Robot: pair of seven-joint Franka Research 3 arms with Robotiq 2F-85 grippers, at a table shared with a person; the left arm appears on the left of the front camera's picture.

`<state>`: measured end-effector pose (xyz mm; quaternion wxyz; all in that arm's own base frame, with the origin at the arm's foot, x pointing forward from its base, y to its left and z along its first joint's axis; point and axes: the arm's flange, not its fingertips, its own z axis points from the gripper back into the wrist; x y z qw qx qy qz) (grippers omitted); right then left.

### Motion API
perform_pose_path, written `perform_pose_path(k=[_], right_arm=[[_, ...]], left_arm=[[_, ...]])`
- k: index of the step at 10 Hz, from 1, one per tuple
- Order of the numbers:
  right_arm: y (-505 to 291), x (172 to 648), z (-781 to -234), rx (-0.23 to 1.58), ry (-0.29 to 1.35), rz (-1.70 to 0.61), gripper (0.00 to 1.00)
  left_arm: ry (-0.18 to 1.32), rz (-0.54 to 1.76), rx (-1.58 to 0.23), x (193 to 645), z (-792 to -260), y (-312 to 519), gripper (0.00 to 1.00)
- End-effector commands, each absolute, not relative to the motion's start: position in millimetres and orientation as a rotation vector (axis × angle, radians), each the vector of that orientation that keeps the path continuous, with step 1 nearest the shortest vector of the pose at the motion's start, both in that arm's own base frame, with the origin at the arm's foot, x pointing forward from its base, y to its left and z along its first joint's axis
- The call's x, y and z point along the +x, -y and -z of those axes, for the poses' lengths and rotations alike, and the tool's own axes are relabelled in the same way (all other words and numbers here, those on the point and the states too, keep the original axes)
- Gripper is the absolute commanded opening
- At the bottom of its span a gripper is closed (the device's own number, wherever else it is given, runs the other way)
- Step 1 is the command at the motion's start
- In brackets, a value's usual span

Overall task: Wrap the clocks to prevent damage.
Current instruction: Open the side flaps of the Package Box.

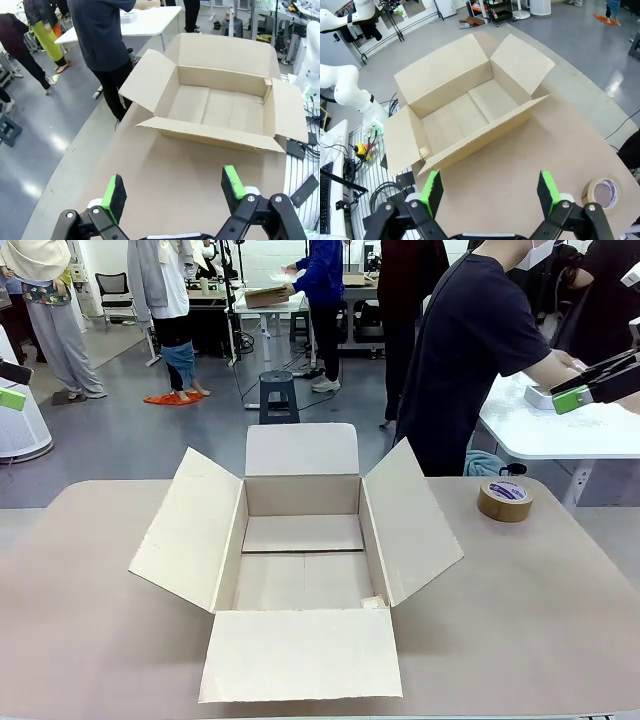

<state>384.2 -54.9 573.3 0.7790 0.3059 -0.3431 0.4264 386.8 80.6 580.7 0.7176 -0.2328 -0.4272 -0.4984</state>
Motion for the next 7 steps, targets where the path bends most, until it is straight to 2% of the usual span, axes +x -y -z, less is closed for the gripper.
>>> perform_pose_path(k=[1,2,3,4,5,6,7], right_arm=[[55,385,-573,0.661,0.743,-0.922,0.92],[55,379,-577,0.660,0.759,-0.941,0.41],[55,379,-578,0.663,0.766,-0.931,0.33],[55,378,-578,0.670,0.764,-0.928,0.35],[53,377,-578,0.669,0.762,-0.930,0.00],[52,376,-579,0.667,0.764,-0.930,0.00],[52,375,-579,0.669,0.763,-0.932,0.00]], left_arm=[[0.948,1.101,-0.513,386,-581,-82,0.56],[0.968,1.123,-0.514,382,-584,-85,0.40],[0.944,1.112,-0.504,385,-584,-88,0.00],[0.938,1.105,-0.506,386,-584,-89,0.00],[0.931,1.110,-0.499,388,-585,-89,0.00],[0.920,1.107,-0.505,390,-585,-88,0.15],[0.915,1.110,-0.511,393,-584,-88,0.06]])
